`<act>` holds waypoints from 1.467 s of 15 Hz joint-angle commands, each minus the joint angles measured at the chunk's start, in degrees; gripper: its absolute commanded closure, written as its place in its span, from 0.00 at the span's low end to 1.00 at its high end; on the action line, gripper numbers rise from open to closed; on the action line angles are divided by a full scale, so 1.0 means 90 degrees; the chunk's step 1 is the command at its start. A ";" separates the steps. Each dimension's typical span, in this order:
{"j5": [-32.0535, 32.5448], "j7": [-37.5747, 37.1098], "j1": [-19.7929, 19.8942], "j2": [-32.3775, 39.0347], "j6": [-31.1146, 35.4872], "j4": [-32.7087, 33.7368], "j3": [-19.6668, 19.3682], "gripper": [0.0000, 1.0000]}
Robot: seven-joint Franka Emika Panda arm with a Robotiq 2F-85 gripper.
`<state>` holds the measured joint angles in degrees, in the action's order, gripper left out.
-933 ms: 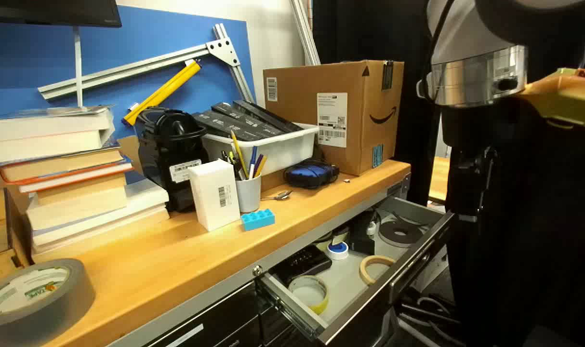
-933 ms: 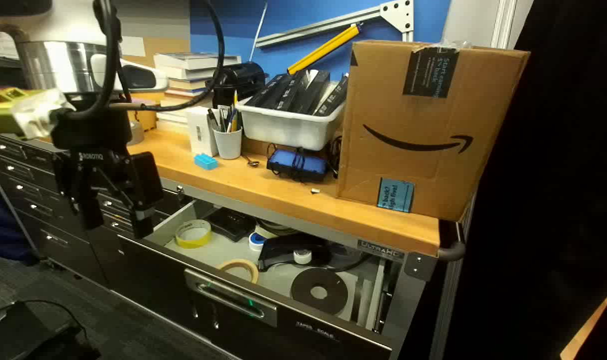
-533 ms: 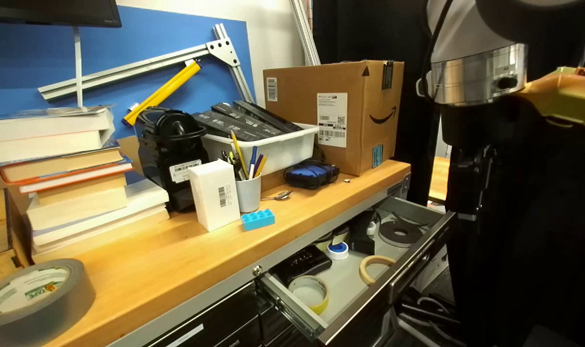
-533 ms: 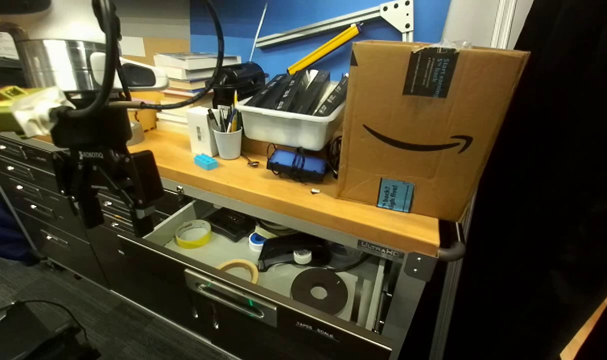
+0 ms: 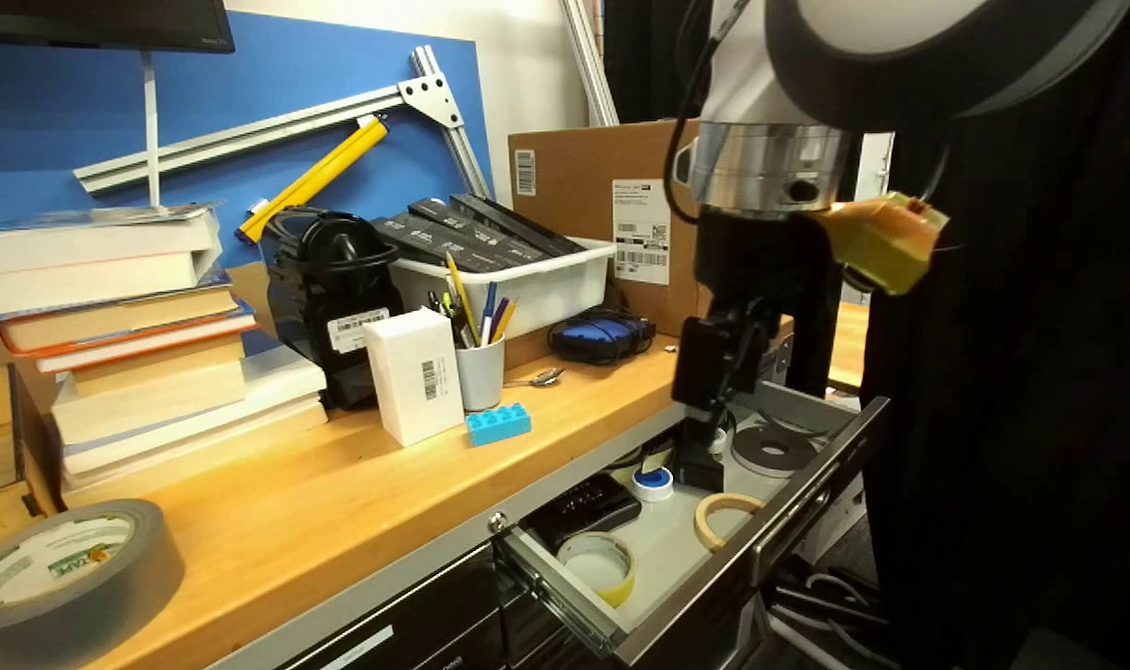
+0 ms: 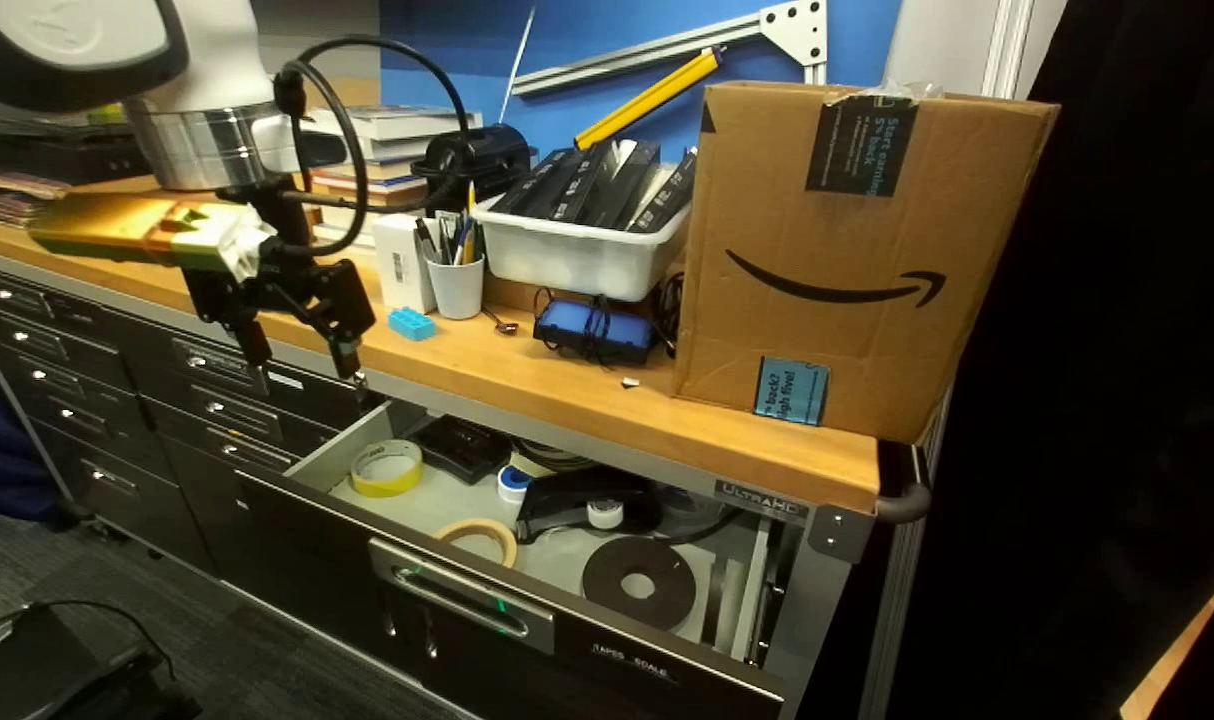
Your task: Put the blue block inside the open drawer then close the drawer
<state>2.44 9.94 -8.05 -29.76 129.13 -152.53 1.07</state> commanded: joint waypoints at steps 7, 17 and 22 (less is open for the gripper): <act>-0.0342 0.0036 -0.0282 0.3119 0.1491 0.2239 0.0498 0.00; 0.1294 -0.1789 -0.0313 0.4347 0.2057 0.3345 0.0562 0.00; 0.1266 -0.1957 -0.0274 0.4477 0.2001 0.3484 0.0553 0.00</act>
<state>13.14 -5.98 -10.51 8.95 146.74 -123.24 6.38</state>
